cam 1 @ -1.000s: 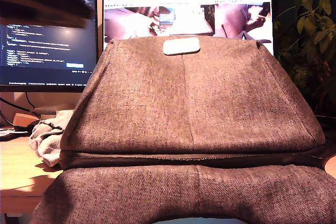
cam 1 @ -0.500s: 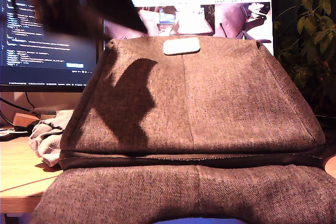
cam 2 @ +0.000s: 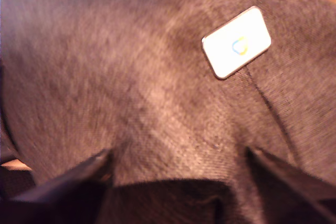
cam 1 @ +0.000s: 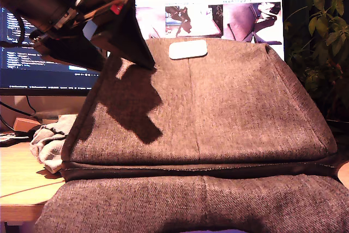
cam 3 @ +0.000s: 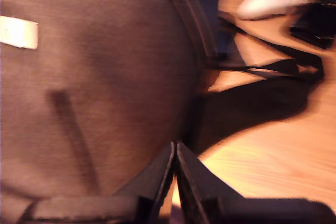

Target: Pack the pair of socks inside the grey Google backpack

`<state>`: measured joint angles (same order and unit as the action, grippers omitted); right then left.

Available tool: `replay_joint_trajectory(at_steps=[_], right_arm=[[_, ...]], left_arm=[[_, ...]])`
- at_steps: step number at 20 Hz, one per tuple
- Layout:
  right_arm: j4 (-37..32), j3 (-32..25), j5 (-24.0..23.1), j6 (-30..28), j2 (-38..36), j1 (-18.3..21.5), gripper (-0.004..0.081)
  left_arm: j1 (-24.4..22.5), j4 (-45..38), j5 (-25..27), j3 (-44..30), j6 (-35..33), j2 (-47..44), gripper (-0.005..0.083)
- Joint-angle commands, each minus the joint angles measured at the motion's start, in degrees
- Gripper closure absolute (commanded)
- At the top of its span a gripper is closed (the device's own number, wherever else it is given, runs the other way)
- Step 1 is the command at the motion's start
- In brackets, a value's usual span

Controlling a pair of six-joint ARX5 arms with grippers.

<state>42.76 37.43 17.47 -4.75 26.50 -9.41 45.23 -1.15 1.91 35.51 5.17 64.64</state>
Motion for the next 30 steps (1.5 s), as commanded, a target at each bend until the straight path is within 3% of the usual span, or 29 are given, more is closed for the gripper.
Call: replay_joint_trajectory(at_steps=[1, 4, 7, 10, 12, 17, 21, 23, 25, 30], right_arm=[[0.24, -0.81, 2.49, -1.62, 1.33, -0.28, 0.0775], [0.00, -0.79, 2.97, -5.68, 1.75, -2.47, 0.0623], [-0.59, -0.59, 4.00, -10.64, 1.73, -6.23, 0.0563], [-5.27, -0.57, 5.95, -16.68, 1.75, -12.61, 0.0359], [-10.25, -0.57, 4.02, -20.33, 2.23, -17.29, 0.0322], [-20.20, -0.57, -10.23, -30.82, 8.09, -31.87, 0.0323], [-24.13, -0.57, -25.81, -38.82, 16.57, -45.66, 0.0324], [-27.39, -0.57, -32.63, -39.23, 20.37, -51.58, 0.0324], [-30.93, -0.57, -39.39, -39.10, 23.58, -55.76, 0.0324], [-33.46, -0.59, -48.28, -38.32, 31.85, -60.67, 0.0324]], left_arm=[[-0.24, -0.83, -1.29, 1.03, 0.44, 0.90, 0.0764], [-0.42, -0.39, -3.02, 6.43, -1.57, 0.90, 0.0795], [-0.66, 2.14, -3.93, 14.93, -4.24, 0.98, 0.0795], [-0.66, 5.33, -5.51, 21.66, -7.34, 1.01, 0.0795], [-0.66, 5.40, -6.43, 23.87, -7.34, 1.14, 0.0795], [-0.66, 5.35, -7.54, 27.32, -8.48, 2.93, 0.0795], [-0.66, 5.42, -7.48, 28.61, -8.48, 5.55, 0.0795], [-0.98, 5.53, -7.48, 28.96, -8.46, 6.45, 0.0795], [-1.42, 5.60, -7.45, 29.73, -8.44, 7.08, 0.0795], [-2.89, 5.60, -7.48, 31.21, -8.39, 7.37, 0.0795]])
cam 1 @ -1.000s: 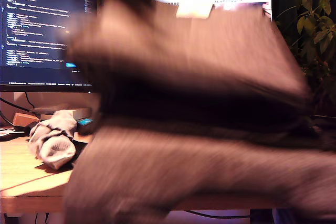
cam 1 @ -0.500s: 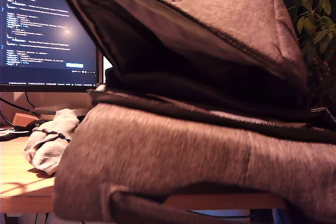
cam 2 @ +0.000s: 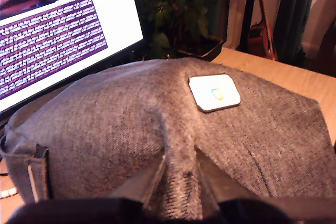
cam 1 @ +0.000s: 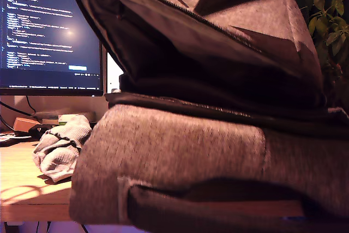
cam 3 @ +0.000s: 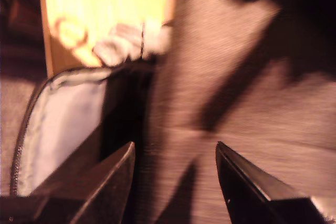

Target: Pack the pair of socks inside the grey Google backpack

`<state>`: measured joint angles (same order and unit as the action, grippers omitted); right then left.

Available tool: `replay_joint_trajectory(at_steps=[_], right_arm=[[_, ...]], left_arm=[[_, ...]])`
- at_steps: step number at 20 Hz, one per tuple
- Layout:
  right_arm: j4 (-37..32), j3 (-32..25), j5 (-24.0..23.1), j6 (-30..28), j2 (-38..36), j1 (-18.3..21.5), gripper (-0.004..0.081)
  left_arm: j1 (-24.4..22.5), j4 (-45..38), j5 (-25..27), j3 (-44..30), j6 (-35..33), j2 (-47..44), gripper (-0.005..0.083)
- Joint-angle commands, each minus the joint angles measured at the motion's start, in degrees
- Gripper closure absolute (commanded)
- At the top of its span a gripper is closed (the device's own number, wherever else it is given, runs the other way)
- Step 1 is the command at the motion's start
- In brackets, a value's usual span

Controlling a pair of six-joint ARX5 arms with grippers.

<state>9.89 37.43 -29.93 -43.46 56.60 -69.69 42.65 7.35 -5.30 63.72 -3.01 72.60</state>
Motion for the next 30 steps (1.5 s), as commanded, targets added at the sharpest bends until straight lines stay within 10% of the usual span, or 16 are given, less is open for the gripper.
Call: replay_joint_trajectory(at_steps=[1, 4, 10, 16, 22, 30], right_arm=[[-1.42, -0.59, -2.95, 0.46, 3.91, -0.42, 0.0324], [-8.50, -0.59, -13.07, 0.59, 9.75, -0.42, 0.0364], [-14.05, -0.57, -20.11, -1.09, 11.69, -0.42, 0.0780], [-17.29, 0.92, -24.90, -6.29, 9.33, -0.81, 0.0782], [-10.86, 5.68, -24.68, -6.47, 6.21, -1.20, 0.0782], [-4.81, 6.62, -24.39, -5.44, 6.12, -1.16, 0.0782]], left_arm=[[-0.52, -2.84, -0.28, 3.15, -0.22, -0.59, 0.0795], [-0.55, -2.54, -0.52, 3.41, -0.04, -0.59, 0.0795], [-0.55, -1.33, -1.44, 3.98, -0.09, -0.59, 0.0795], [-1.79, 2.49, -1.46, 4.00, -1.57, -0.59, 0.0782], [-3.10, 12.20, -4.07, 4.02, -8.59, -1.40, 0.0352], [-3.23, 22.32, -7.52, 4.02, -7.58, -11.43, 0.0344]])
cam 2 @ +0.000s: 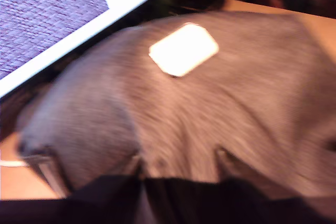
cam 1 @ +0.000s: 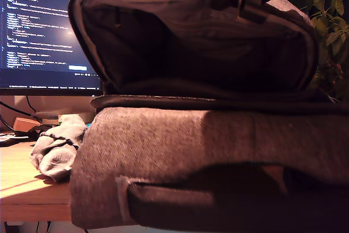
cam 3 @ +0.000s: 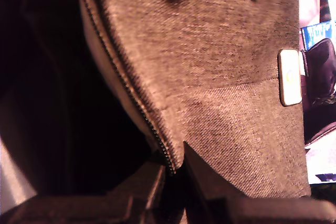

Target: Pack the pair of socks inside the grey Google backpack

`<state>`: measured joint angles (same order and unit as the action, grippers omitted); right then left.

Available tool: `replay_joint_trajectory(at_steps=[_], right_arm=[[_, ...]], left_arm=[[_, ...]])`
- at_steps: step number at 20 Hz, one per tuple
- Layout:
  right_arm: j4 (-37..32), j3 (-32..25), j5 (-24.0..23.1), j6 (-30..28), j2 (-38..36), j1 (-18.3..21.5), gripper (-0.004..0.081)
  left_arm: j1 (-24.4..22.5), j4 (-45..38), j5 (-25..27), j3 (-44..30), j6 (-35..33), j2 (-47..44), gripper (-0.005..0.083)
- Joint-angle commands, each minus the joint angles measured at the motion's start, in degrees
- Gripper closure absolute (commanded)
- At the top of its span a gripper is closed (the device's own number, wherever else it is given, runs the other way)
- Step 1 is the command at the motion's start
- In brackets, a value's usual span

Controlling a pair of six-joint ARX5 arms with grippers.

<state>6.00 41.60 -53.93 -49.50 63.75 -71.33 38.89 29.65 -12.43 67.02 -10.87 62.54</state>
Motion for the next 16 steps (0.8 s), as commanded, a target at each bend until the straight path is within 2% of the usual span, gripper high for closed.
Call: replay_joint_trajectory(at_steps=[1, 3, 5, 10, 11, 12, 14, 16], right_arm=[[-0.63, 2.47, -0.42, 0.76, -1.05, 0.48, 0.0782], [0.68, 3.19, -0.20, 2.21, -1.09, 0.46, 0.0782], [2.14, 4.44, 0.11, 4.79, -1.09, 0.44, 0.0782], [7.08, 7.65, 0.98, 9.16, -1.18, 0.35, 0.0782], [7.87, 8.13, 1.01, 9.18, -1.20, 0.26, 0.0782], [8.50, 8.48, 1.09, 9.18, -1.25, 0.11, 0.0782], [8.98, 8.96, 1.20, 9.16, -1.46, 0.09, 0.0782], [9.14, 9.11, 1.51, 9.16, -1.46, 0.09, 0.0782]], left_arm=[[0.17, 2.12, 0.02, 0.72, 0.42, -2.51, 0.0346], [-1.79, 7.67, 1.97, 0.70, 0.63, -3.10, 0.0358], [-5.60, 10.40, 4.22, 0.13, 0.61, -2.58, 0.0405], [-18.49, 3.63, 3.65, -6.23, 5.01, -2.01, 0.0411], [-20.98, 1.95, 3.34, -7.80, 9.84, -0.98, 0.0385], [-23.12, 1.66, 2.71, -8.76, 13.33, 0.48, 0.0312], [-25.73, 1.29, 2.12, -9.14, 13.99, 4.63, 0.0134], [-25.94, -1.62, 2.27, -9.14, 13.49, 8.52, 0.0114]])
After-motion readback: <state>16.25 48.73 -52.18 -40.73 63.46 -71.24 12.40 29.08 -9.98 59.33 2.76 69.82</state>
